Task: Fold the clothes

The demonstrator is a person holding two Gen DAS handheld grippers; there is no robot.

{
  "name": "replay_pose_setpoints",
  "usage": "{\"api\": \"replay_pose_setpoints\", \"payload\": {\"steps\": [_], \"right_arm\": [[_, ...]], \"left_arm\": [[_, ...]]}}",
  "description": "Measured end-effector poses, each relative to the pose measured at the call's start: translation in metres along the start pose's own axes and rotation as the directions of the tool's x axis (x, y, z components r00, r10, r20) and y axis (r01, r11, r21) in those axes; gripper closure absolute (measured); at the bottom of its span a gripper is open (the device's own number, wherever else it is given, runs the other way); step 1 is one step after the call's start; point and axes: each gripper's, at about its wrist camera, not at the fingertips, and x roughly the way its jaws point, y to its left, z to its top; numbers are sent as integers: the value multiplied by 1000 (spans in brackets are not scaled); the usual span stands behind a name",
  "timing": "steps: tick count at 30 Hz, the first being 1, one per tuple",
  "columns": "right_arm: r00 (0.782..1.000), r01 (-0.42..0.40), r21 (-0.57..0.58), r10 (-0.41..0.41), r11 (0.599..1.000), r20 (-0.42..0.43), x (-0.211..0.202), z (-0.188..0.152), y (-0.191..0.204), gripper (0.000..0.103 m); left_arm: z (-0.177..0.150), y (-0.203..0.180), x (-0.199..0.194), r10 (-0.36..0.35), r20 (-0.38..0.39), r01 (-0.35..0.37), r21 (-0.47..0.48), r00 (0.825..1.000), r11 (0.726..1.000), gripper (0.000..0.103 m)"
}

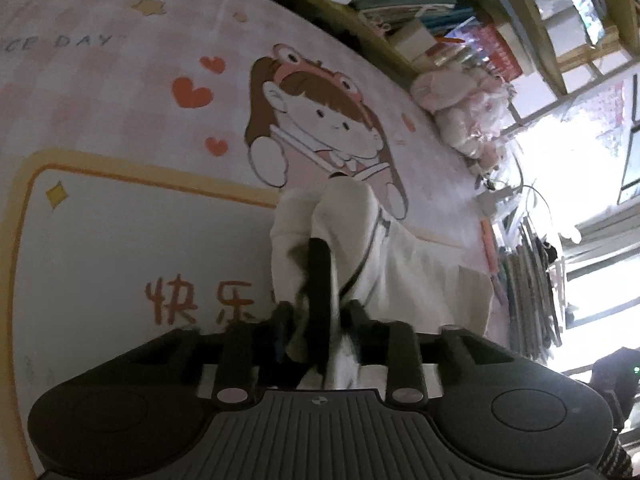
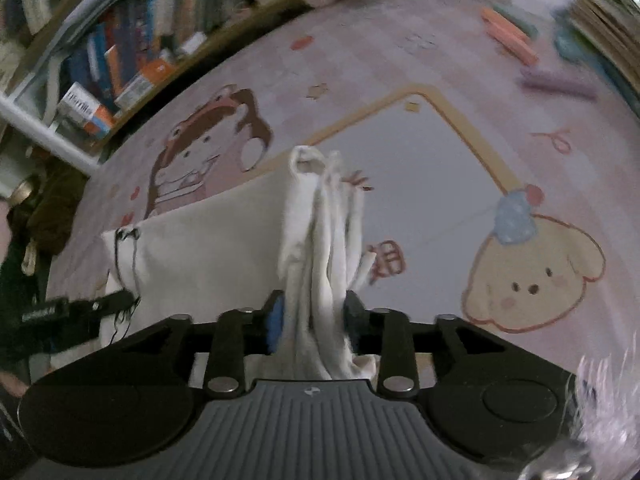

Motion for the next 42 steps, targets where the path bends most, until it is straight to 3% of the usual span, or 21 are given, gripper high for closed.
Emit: {"api": "replay_pose_setpoints", "payload": {"steps": [1,3,7,8,9,10,11,12,14,17,19,21,25,29,32,36,37,40,42], "right_arm": [[1000,2,5,-2,1000,-2,2,2,-3,56],[1000,5,11,-5,1000,-11,8,3,-8,53],[1000,-21,21,21,1000,-3,15,4,-13,48],[1000,-31,14,31,999,-6,16,4,-12,49],[999,-40,2,40,999,-13,18,4,-11,63],[999,-48,-10,48,999,-20,21,4,-9,69],[999,-39,-38,39,999,-8,21,4,-4,71],[1000,-22,-73,23,997,15,21,3,3,75],[993,36,-193,-15,981,113,13,1,22,83],[977,80,-335,-6,939,215,1,-3,44,85],[975,75,-366,8,927,221,0,-3,48,85],[982,63,-329,1,942,191,7,2,40,85],[994,18,-187,2,982,109,17,12,14,66],[999,-35,-62,37,997,25,20,17,-9,59],[997,-76,14,76,997,-5,24,17,-21,58],[994,-107,-10,107,994,-13,30,20,-17,59],[994,-113,-24,113,993,-15,32,21,-15,63],[995,-103,-107,102,989,-15,37,22,-3,78],[996,-65,-231,77,971,45,32,18,13,85]], "left_arm": [[0,2,1,1,-3,-1,-7,1000,1000,50],[0,4,1,-24,-2,24,-13,1000,1000,41],[-1,-1,5,-30,-1,30,7,1000,1000,40],[-1,-4,7,-22,-3,22,16,1000,1000,43],[-1,-6,9,-15,-5,15,25,1000,1000,44],[-2,-8,10,-7,-7,7,34,1000,999,47],[-2,-11,12,0,-9,0,43,1000,999,66],[-2,-13,14,8,-10,-7,52,1000,999,74],[-6,-26,6,33,34,-37,119,999,992,84],[-12,-44,-9,44,107,-66,215,993,974,88],[-10,-39,-8,53,92,-69,182,994,981,87],[-9,-31,-6,55,78,-65,136,995,989,86],[-11,-13,-6,35,66,-37,20,997,999,71],[-12,-1,-2,15,42,-12,-59,999,998,54],[-12,-2,2,-6,39,9,-69,999,998,53],[-10,-1,9,-42,43,46,-92,998,995,56],[-9,-1,11,-52,46,57,-102,998,993,56],[-9,-3,14,-27,50,32,-111,998,993,71],[-11,-11,12,17,55,-12,-86,998,996,77]]}}
